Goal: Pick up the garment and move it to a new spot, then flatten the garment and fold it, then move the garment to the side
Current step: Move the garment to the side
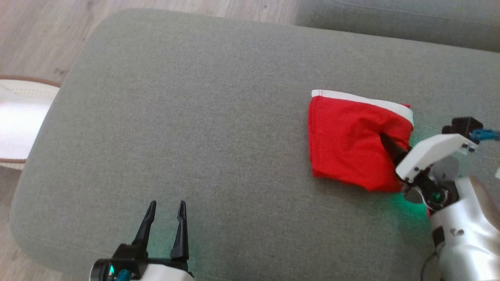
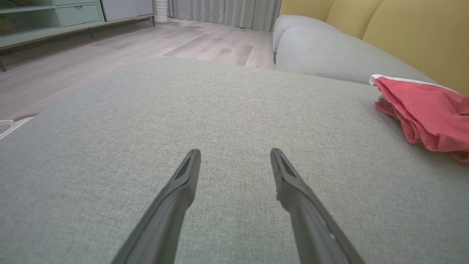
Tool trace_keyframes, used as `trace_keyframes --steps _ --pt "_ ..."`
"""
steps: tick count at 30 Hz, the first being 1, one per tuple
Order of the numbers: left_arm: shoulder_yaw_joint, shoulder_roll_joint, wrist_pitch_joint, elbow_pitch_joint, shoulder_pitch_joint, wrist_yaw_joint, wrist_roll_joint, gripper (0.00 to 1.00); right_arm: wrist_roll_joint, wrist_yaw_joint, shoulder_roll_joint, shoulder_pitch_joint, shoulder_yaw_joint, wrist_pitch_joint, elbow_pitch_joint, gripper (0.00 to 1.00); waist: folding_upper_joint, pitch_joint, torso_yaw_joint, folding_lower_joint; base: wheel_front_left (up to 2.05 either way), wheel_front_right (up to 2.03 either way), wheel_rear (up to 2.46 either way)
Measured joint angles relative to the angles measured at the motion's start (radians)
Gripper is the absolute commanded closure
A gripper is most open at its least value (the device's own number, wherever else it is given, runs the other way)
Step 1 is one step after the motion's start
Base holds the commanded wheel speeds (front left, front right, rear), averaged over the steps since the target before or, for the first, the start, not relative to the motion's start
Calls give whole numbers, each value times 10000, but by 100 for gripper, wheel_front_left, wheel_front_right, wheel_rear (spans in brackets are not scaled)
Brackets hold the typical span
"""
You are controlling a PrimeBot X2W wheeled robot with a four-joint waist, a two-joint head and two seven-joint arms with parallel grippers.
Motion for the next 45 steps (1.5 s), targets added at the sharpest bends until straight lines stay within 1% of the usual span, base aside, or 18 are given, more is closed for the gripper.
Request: trace_keyframes --steps 4,8,10,13,16,20,23,25,29,30,31,34,37,40,44,45 --pt "-81 0 0 -150 -48 61 0 0 247 0 169 -248 136 -17 -23 100 0 95 -246 0 0 0 0" --pt "19 -2 0 -257 -93 128 2 0 391 0 10 -172 349 -105 -579 100 0 64 -914 0 0 0 0" --pt "121 -2 0 -267 -93 130 8 0 514 0 -293 -160 426 -90 -1097 100 0 50 -1347 -1 0 0 0" --pt "230 -2 0 -291 -98 115 59 0 512 0 -1016 -148 433 148 -1969 100 0 61 -2096 0 0 0 0" --pt "245 6 0 -290 -157 10 230 0 508 0 -1749 -110 336 637 -2838 100 0 115 -2884 -1 0 0 0" --pt "207 8 0 -251 -636 -155 410 0 330 0 -2408 -150 -86 1463 -3463 100 0 290 -3796 -1 0 0 0" --pt "119 2 0 -224 -1119 -286 562 0 -159 0 -2782 -366 -445 1967 -3415 100 0 585 -4166 -2 0 0 0" --pt "38 0 0 -157 -1327 -330 660 0 -934 0 -3039 -749 -485 2079 -3070 100 0 848 -4242 0 0 0 0" --pt "-84 10 0 -10 -1369 -407 740 0 -2389 0 -3214 -1894 -594 2098 -2134 100 0 1240 -4095 2 0 0 0" --pt "-88 12 0 -12 -1369 -405 742 0 -2895 0 -3331 -2105 -669 1952 -1871 98 0 1278 -4002 2 0 0 0" --pt "-86 17 0 -40 -1351 -403 754 0 -4100 0 -3582 -2375 -1016 1467 -1429 0 0 1335 -3799 -1 0 0 0" --pt "-31 12 0 -176 -1314 -385 750 0 -5288 0 -3766 -2514 -1480 1310 -872 0 0 1396 -3545 0 0 0 0" --pt "92 15 0 -282 -1294 -345 719 0 -5985 0 -3584 -2501 -1421 907 -892 0 0 1352 -3442 2 0 0 0" --pt "188 12 0 -405 -1205 -311 520 0 -6326 0 -3503 -2423 -1290 301 -1335 0 0 1181 -3456 -2 0 0 0" --pt "265 6 0 -541 -954 -222 215 0 -6345 0 -3289 -1964 -1166 -671 -2307 0 0 864 -3528 -1 0 0 0" --pt "265 6 0 -541 -954 -222 215 0 -6345 0 -3289 -1964 -1166 -671 -2307 0 0 864 -3528 -1 0 0 0"
